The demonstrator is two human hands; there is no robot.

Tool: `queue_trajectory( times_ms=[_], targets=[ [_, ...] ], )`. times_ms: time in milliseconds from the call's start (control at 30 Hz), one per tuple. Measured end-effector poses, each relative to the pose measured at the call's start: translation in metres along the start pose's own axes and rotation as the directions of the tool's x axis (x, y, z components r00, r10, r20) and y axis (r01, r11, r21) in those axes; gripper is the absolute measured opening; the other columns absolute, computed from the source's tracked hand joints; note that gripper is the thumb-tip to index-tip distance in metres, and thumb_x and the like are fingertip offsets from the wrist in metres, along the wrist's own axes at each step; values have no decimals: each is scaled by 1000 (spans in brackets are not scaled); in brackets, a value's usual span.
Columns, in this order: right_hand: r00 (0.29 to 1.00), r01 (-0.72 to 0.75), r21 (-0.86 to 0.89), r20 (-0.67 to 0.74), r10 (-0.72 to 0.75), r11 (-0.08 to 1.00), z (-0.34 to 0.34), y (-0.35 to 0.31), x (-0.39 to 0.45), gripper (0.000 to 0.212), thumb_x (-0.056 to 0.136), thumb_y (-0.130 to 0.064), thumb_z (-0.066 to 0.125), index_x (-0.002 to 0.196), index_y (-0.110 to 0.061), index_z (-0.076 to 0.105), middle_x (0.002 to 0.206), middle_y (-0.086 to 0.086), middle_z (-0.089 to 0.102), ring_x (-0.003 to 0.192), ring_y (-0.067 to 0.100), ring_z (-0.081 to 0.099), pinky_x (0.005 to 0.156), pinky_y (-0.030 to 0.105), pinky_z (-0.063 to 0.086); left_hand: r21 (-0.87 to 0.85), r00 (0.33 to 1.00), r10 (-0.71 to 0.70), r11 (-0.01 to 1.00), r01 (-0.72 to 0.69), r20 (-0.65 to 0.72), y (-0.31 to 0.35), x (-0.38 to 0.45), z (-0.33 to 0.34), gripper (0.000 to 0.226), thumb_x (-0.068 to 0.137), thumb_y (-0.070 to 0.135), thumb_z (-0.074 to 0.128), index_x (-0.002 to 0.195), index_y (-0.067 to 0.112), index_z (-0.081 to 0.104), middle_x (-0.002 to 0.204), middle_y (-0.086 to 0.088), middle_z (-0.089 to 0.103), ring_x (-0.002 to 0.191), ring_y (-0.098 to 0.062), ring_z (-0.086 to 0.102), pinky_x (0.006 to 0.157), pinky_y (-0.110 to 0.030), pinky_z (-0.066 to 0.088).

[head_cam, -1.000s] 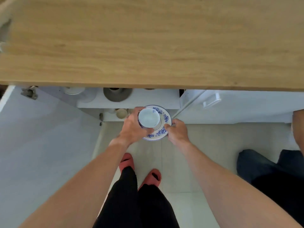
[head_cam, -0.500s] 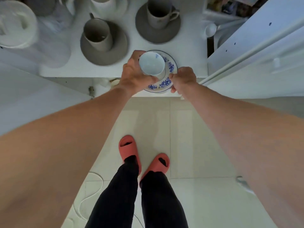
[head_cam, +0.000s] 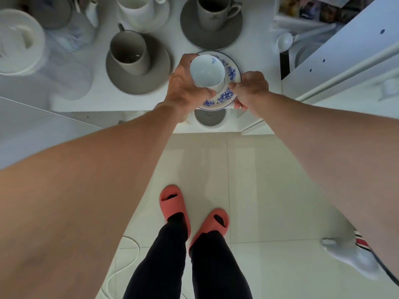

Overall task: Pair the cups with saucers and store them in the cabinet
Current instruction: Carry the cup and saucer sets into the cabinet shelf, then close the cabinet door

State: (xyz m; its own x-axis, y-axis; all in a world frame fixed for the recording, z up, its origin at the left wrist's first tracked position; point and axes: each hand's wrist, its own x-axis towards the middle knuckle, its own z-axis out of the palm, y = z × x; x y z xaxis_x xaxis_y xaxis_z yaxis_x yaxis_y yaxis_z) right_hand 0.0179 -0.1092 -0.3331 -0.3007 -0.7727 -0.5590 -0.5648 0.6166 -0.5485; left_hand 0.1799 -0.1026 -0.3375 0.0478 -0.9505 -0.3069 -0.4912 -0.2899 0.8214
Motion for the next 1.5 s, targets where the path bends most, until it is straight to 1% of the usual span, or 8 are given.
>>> queue_trajectory(
  times_ms=[167,500,600,733,833,967,1200,1500],
  targets=[
    [1000,4,30,-16,-3,1000,2,-3,18,19,94,-30,64,102,-12,64,64,6,66,32,6,59,31,15,41,23,998,47,999,-46,-29,-1,17,5,84,52,26,87,126,32,47,117,8,55,115,-19,52,92,-31,53],
    [997,-39,202,-64,53,979,-1,-9,28,47,94,-43,61,116,-2,58,73,14,70,36,13,63,35,19,48,57,994,70,996,-66,-78,0,37,13,96,53,22,87,136,29,38,127,5,51,121,-20,50,102,-33,47],
    [985,-117,250,-91,144,961,2,-3,15,57,96,-54,49,120,-2,55,107,20,69,55,23,70,36,24,52,95,995,55,994,-47,-87,2,23,15,108,59,20,84,148,27,23,138,2,45,132,-21,40,113,-30,35],
    [991,-80,201,-92,100,976,3,14,-27,54,100,-46,46,131,-1,45,134,21,55,110,38,63,90,38,54,78,995,11,997,-3,-96,8,-11,12,106,68,15,79,152,27,16,148,2,36,138,-14,35,110,-14,24],
    [999,-46,89,-5,46,995,-6,35,-82,53,102,-41,43,138,-3,34,138,22,49,121,37,52,90,35,40,99,997,-14,995,22,-79,22,-54,-1,103,73,11,76,153,29,14,154,1,31,141,-14,30,112,-17,23],
    [997,-10,-137,77,21,990,-26,57,-153,57,100,-48,43,141,-9,34,135,20,46,120,40,51,100,46,44,157,995,-59,985,70,-75,41,-126,-37,89,83,8,70,152,29,18,155,2,30,144,-16,26,114,-24,22],
    [969,235,-467,177,-170,852,-69,38,-272,64,101,-52,36,150,-11,27,141,19,41,127,38,44,102,47,38,530,983,-62,836,144,-170,39,-267,-126,65,84,3,58,144,7,36,140,-18,48,134,-34,39,115,-44,29],
    [801,598,-488,404,-443,636,-30,-9,-396,64,100,-54,33,151,-14,26,141,11,43,125,28,46,104,41,41,479,819,-198,728,491,-539,-1,-432,-214,57,81,10,66,136,5,49,138,-18,50,129,-37,42,107,-50,33]
  ],
)
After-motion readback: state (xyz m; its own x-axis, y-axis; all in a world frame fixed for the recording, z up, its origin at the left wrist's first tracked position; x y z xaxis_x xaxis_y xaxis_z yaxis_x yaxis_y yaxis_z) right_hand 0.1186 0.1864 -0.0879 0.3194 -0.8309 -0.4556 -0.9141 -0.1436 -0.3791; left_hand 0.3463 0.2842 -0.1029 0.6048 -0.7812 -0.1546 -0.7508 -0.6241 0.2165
